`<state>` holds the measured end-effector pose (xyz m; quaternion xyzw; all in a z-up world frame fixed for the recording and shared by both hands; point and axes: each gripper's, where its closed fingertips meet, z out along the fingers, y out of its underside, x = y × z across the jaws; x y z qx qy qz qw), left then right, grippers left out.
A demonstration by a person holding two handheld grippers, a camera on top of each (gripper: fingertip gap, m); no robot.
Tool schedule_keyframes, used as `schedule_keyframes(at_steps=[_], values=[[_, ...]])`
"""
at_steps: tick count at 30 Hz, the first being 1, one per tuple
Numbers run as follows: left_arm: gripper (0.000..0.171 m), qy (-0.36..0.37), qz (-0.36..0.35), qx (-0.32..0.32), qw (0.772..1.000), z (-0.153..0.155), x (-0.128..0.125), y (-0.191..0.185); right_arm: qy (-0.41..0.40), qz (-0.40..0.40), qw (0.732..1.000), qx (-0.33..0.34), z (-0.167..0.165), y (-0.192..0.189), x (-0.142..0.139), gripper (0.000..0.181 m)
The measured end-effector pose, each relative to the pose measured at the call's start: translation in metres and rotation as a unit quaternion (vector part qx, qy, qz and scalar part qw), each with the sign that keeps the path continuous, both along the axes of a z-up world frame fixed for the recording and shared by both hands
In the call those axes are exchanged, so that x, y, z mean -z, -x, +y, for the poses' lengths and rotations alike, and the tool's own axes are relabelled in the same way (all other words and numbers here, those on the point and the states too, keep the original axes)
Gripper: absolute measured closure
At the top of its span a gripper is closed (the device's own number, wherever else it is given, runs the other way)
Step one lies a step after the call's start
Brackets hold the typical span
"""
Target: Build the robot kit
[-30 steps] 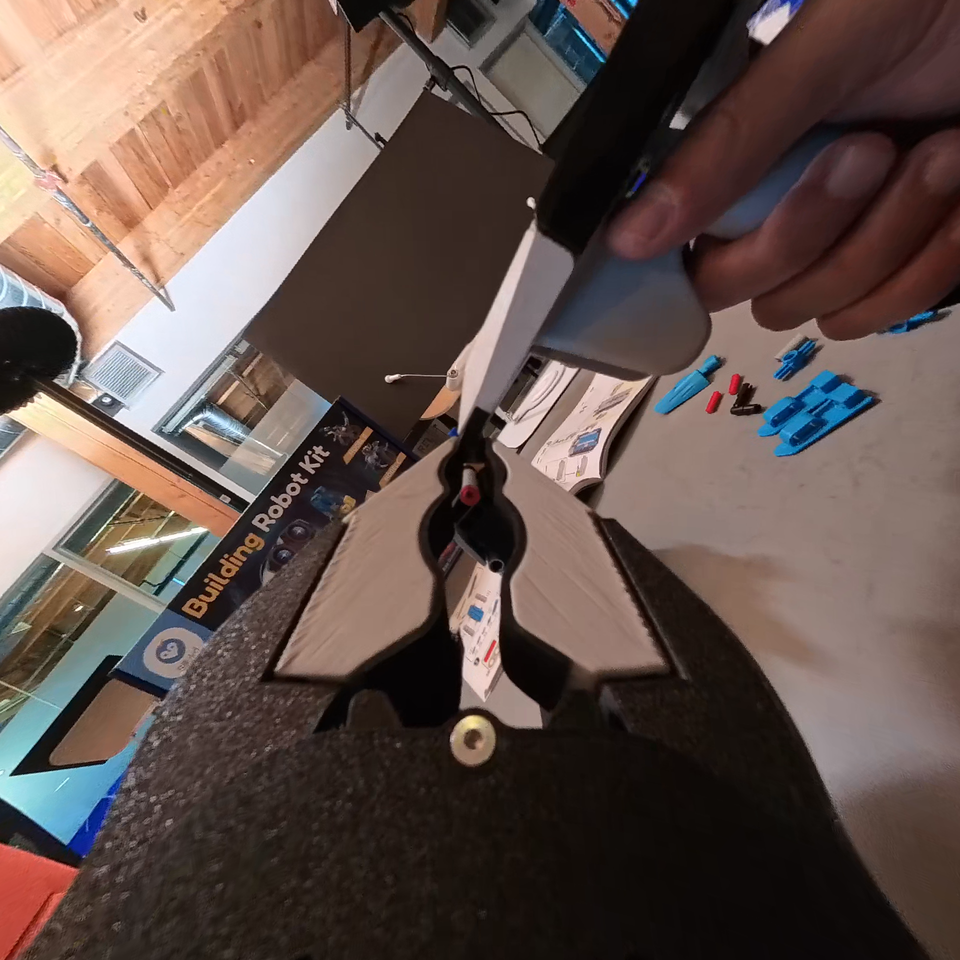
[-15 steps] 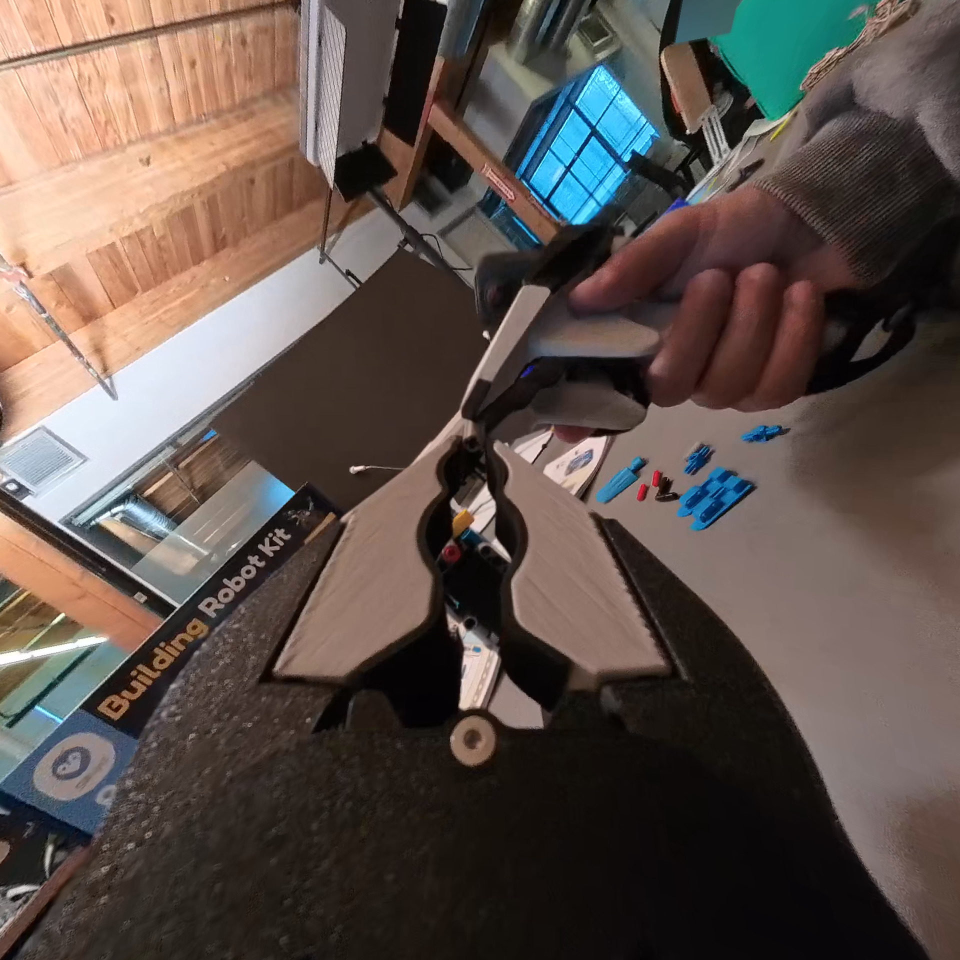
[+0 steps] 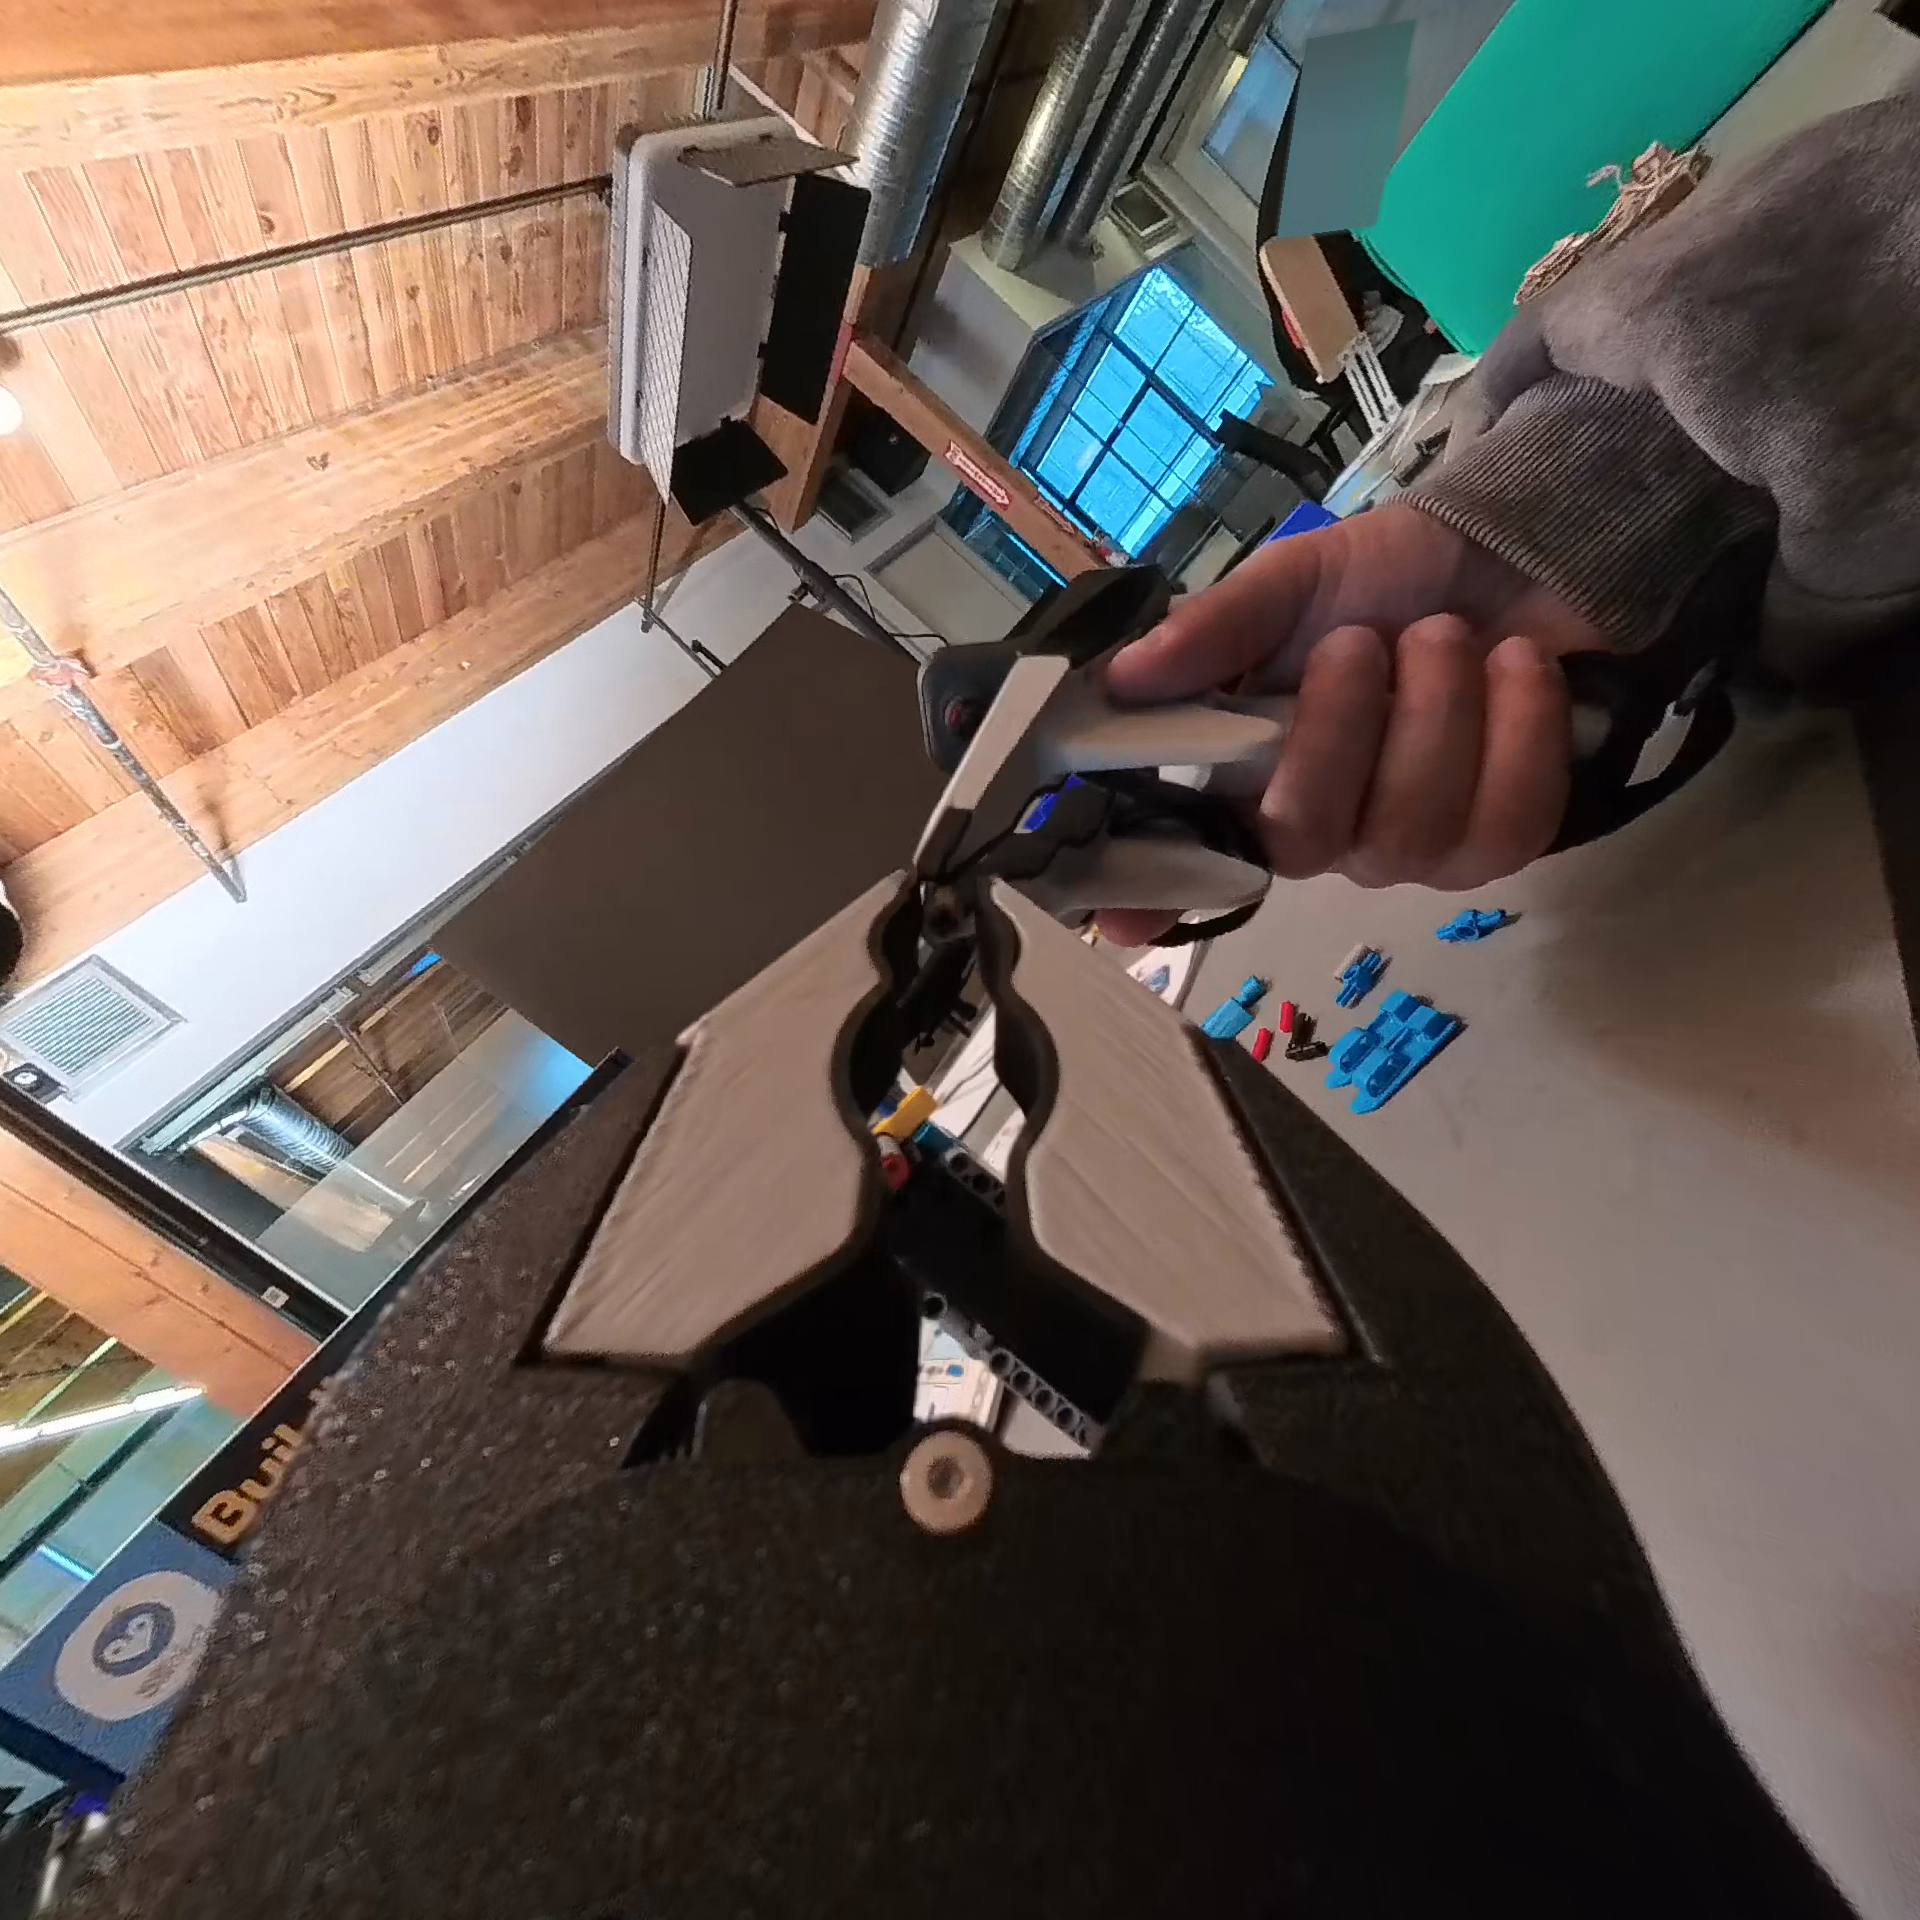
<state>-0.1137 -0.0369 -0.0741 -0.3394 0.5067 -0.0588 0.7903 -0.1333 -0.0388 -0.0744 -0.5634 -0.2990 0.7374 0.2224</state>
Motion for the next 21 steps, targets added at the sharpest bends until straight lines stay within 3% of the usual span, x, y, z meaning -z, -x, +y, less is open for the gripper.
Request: schedule_keyframes(at_steps=[9,11,12,14,16,18,21], values=[[0.165,0.014,0.014,0.000,1.000,0.004,0.002,0.001,-0.010,-0.016,1.000,0.012,0.005,-0.003,0.003,0.174],[0.165,0.028,0.017,-0.005,0.999,0.009,0.004,0.002,-0.028,-0.034,0.996,0.075,0.031,-0.022,-0.002,0.160],[0.165,0.036,0.019,-0.008,0.999,0.011,0.005,0.002,-0.040,-0.048,0.991,0.120,0.049,-0.039,-0.006,0.161],[0.165,0.054,0.018,-0.017,0.998,0.016,0.006,0.003,-0.120,-0.151,0.958,0.212,0.081,-0.076,0.006,0.164],[0.165,0.085,0.004,-0.029,0.996,0.025,0.006,0.006,-0.192,-0.280,0.907,0.249,0.095,-0.108,0.032,0.162],[0.165,0.128,-0.017,-0.029,0.991,0.034,0.003,0.011,-0.214,-0.386,0.874,0.205,0.083,-0.125,0.066,0.151],[0.165,0.202,-0.058,-0.014,0.978,0.049,-0.004,0.023,-0.241,-0.461,0.839,0.161,0.063,-0.142,0.104,0.151]])
